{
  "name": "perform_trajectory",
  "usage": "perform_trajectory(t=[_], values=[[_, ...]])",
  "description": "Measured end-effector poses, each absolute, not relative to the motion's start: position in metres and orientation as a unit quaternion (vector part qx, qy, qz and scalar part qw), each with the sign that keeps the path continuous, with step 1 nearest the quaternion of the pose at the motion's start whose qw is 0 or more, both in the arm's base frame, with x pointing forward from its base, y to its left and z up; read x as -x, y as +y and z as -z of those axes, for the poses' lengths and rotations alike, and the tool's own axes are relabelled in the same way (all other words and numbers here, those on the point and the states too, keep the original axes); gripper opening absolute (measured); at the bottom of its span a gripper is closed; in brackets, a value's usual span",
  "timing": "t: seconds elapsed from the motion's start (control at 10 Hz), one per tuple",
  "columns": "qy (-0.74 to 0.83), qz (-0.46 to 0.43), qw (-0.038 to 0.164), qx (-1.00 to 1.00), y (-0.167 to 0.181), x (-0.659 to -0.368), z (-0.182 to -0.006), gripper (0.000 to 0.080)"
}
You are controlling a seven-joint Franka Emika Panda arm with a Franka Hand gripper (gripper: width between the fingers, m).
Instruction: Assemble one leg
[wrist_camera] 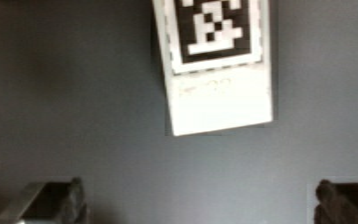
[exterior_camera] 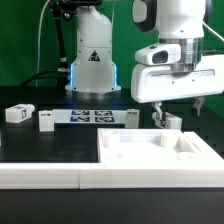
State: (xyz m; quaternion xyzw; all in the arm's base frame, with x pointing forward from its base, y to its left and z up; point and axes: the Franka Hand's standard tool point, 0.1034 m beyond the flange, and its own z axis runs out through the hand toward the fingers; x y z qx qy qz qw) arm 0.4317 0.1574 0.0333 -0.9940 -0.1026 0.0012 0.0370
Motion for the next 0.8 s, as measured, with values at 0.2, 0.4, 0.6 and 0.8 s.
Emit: perform_trajectory(t=[0.2, 0.4, 0.6, 0.8], values=[[-0.110, -0.061, 0.026, 0.992, 0.158, -0.415, -0.025, 0.0649], [-0.115, -0.129, 0.015, 0.985, 0.160, -0.407, -0.022, 0.0649], [-0.114, -0.195, 0.005, 0.974, 0.160, -0.404, -0.018, 0.0649], [-0.114, -0.255, -0.004, 0.960, 0.162, -0.403, -0.017, 0.0649]])
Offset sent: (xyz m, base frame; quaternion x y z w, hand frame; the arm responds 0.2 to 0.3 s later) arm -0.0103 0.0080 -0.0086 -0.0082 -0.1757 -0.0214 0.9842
